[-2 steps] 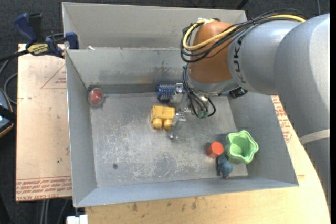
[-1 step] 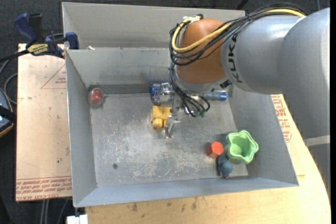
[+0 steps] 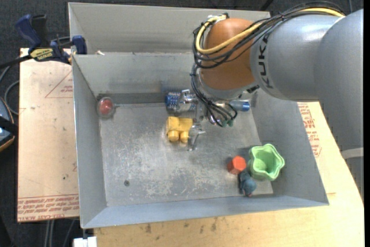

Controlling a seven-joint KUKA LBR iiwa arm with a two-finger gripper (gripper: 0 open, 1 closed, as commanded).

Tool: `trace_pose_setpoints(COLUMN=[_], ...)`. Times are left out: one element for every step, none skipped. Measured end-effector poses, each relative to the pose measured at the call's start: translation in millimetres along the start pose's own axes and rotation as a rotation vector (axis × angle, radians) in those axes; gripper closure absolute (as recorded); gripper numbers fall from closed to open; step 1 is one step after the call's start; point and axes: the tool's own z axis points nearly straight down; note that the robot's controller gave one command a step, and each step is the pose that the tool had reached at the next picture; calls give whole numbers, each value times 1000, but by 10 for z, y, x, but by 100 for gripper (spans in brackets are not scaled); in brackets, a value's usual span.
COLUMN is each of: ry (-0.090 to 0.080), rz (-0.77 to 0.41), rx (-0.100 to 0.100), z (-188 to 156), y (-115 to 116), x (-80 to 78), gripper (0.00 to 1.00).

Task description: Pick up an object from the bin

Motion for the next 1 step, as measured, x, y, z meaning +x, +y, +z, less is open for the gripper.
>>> trace_pose_setpoints(ry=[2], rz=[-66], rx=[1], z=[323], y=[55], x=[-95], gripper=[0])
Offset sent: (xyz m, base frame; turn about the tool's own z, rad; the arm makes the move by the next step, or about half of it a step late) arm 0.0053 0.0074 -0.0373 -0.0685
